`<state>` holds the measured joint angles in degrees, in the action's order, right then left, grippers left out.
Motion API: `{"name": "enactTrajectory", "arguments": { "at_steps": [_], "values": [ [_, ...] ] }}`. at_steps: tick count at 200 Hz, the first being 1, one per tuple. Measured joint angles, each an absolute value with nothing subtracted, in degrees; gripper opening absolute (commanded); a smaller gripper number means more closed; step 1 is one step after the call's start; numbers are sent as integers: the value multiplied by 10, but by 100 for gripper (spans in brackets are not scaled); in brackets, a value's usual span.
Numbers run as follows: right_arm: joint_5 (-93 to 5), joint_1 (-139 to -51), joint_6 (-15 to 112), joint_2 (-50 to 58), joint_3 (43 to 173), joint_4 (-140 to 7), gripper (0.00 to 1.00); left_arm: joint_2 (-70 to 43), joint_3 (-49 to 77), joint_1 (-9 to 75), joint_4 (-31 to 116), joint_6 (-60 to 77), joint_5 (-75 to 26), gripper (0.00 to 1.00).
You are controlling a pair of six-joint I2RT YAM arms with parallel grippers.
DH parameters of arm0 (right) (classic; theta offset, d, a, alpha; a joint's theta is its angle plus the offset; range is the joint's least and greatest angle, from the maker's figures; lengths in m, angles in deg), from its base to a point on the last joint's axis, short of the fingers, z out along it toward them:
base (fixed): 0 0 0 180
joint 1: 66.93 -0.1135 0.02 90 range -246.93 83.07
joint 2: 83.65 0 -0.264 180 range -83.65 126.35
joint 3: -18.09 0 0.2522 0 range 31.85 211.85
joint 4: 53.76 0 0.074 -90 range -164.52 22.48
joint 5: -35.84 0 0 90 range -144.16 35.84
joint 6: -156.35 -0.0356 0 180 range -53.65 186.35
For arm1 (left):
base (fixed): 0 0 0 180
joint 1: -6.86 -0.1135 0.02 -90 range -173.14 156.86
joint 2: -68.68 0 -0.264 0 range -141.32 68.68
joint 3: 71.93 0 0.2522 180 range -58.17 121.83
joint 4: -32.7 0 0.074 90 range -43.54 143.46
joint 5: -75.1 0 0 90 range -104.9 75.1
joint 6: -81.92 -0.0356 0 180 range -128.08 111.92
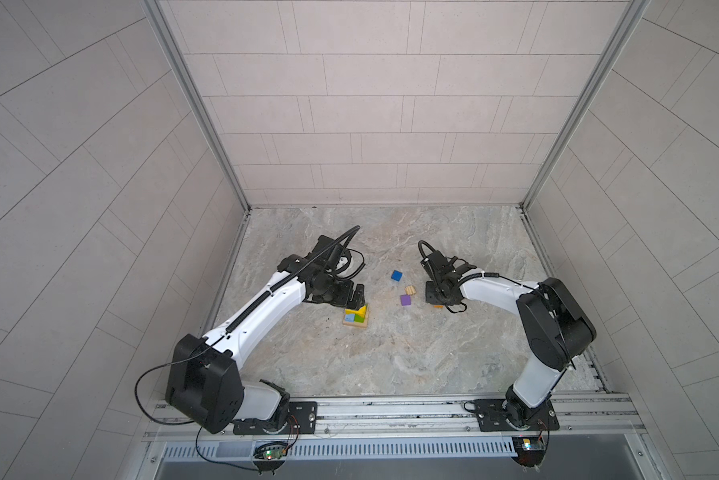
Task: Build the wood block tower
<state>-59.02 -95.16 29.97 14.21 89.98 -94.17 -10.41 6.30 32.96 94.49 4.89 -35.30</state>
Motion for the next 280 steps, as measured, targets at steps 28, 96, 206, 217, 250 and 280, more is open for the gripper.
{"name": "enactTrajectory", "arguments": {
  "at_steps": [28,96,206,217,250,280],
  "values": [
    [-580,-973,337,94,881,-951,10,-104,63,323,943,49,-359,100],
    [-539,-1078,412,15,855,-976,11,-105,63,313,942,48,-375,100],
    [-517,-1150,448,49,807,-944,16,-126,63,311,943,39,-384,100],
    [-518,-1151,448,52,801,-941,16,-129,63,310,943,38,-385,100],
    [-520,-1152,448,61,792,-929,24,-131,63,310,943,36,-390,100],
    [-520,-1152,448,60,790,-920,52,-131,63,311,943,34,-394,100]
  ]
}}
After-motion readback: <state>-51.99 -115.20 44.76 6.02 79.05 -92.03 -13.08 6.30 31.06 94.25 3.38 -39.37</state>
